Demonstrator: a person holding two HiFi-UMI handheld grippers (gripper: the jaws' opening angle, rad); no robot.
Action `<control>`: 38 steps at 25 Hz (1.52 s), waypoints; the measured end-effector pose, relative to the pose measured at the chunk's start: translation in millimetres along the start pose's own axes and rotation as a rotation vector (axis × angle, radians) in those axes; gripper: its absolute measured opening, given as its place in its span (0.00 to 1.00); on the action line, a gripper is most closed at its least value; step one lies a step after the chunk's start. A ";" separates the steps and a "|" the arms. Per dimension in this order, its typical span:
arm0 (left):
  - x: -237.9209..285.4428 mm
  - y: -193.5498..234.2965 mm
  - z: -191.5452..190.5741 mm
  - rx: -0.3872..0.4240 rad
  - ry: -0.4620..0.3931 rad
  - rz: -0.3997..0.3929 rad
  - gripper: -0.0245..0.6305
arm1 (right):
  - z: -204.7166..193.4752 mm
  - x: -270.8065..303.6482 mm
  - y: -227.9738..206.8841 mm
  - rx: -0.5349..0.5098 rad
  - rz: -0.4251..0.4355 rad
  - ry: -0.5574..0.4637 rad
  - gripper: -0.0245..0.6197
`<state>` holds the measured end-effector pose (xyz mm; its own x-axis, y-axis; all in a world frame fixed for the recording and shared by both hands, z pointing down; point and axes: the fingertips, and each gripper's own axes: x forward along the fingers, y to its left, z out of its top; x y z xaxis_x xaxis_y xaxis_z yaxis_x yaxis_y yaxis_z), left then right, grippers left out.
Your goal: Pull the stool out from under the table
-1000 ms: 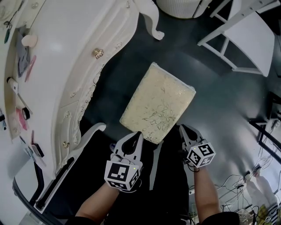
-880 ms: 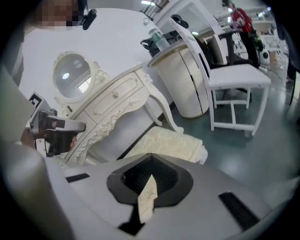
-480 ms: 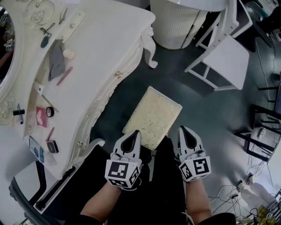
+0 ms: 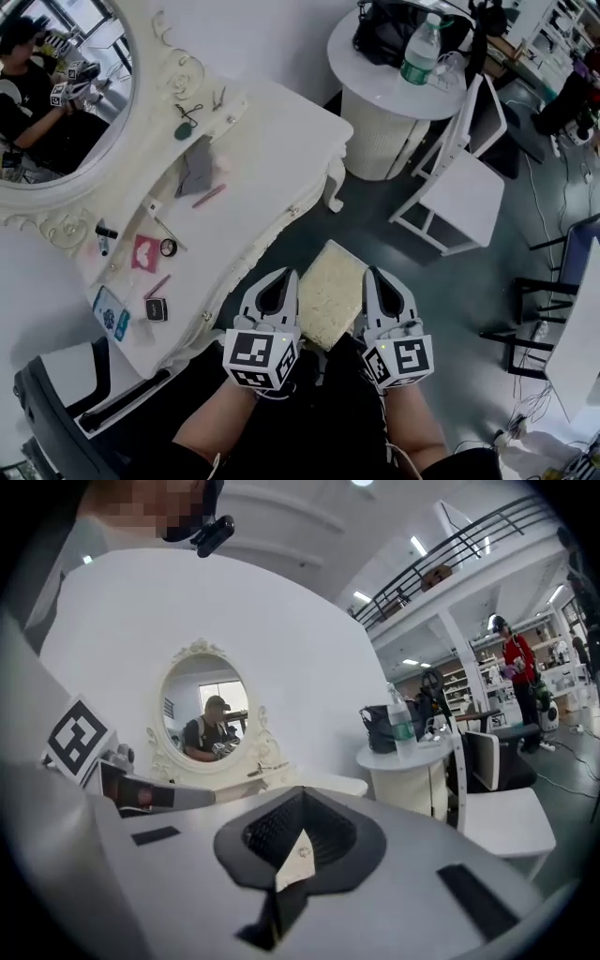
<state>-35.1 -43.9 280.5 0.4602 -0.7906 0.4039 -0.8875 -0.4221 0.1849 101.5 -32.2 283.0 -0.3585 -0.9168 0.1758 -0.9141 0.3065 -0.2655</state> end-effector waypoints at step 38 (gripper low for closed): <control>-64.1 -2.6 163.1 0.045 -0.262 0.017 0.04 | 160.3 -3.2 89.2 0.002 0.139 -0.195 0.05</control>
<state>-58.3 -64.4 108.0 0.4414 -0.8829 0.1600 -0.8956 -0.4228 0.1382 51.5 -43.0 106.8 -0.4372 -0.8980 -0.0493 -0.8579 0.4329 -0.2767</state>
